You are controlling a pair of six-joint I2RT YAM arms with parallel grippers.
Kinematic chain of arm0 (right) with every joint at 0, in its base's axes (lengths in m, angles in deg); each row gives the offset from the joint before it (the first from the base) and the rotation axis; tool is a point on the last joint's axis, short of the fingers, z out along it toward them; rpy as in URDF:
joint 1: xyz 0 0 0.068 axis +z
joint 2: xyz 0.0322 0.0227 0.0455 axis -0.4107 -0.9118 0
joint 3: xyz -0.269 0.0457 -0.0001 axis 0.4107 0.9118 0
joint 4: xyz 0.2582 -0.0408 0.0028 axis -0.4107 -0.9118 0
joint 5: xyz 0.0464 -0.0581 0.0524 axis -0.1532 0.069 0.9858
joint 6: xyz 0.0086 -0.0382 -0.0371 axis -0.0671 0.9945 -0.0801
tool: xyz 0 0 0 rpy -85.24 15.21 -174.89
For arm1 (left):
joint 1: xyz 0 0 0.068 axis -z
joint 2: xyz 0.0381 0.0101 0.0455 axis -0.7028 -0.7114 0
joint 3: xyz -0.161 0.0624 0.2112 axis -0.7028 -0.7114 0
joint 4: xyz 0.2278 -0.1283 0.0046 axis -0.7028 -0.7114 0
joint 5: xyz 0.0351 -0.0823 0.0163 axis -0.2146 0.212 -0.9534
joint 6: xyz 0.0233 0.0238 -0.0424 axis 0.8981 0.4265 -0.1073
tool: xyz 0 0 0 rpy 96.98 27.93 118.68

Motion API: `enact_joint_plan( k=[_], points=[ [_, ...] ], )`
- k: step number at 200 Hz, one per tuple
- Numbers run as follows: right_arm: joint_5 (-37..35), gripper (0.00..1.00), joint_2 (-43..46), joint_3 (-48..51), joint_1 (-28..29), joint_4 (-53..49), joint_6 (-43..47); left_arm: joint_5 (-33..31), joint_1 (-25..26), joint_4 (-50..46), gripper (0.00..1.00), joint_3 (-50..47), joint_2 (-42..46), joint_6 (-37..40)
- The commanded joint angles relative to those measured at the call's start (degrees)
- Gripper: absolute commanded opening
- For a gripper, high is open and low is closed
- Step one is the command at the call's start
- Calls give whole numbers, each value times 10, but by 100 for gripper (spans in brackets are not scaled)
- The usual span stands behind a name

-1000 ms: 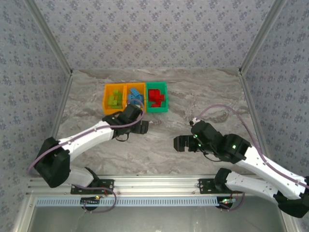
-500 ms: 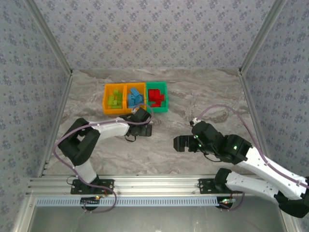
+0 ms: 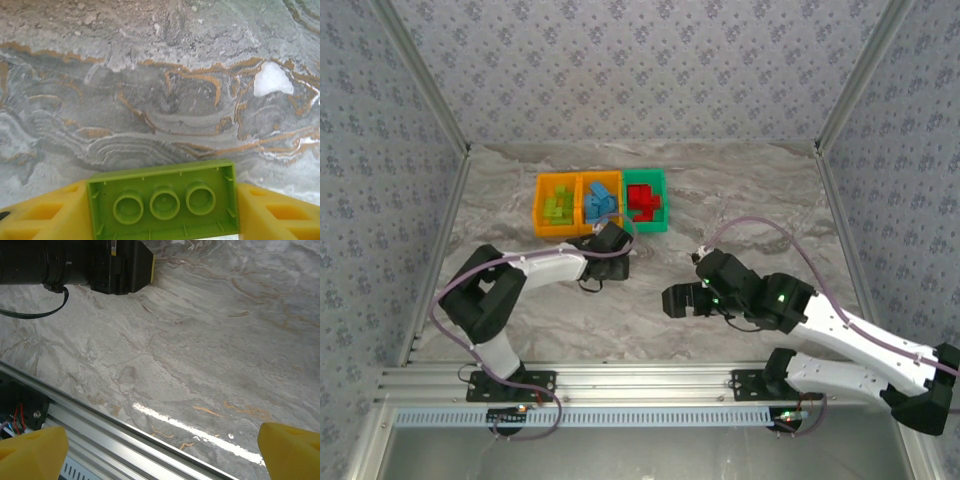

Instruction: Sort the legos into containers by color

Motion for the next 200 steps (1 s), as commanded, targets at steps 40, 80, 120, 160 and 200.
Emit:
enact_joint_plan(
  k=[40, 80, 120, 160, 200],
  points=[
    [-16, 100, 3, -25, 3, 4, 10, -23, -81, -42, 57, 21, 156, 41],
    [-19, 100, 14, -13, 3, 3, 1, -28, -202, -47, 59, 128, 104, 81],
    [-23, 100, 34, -12, 6, -17, -9, 20, -286, -56, 64, 278, -44, 86],
    [-40, 100, 76, 2, 9, -41, -27, 26, -300, -97, 71, 367, -111, 110],
    [-45, 100, 81, 11, 9, -32, -27, 51, -294, -76, 87, 317, -48, 104]
  ],
)
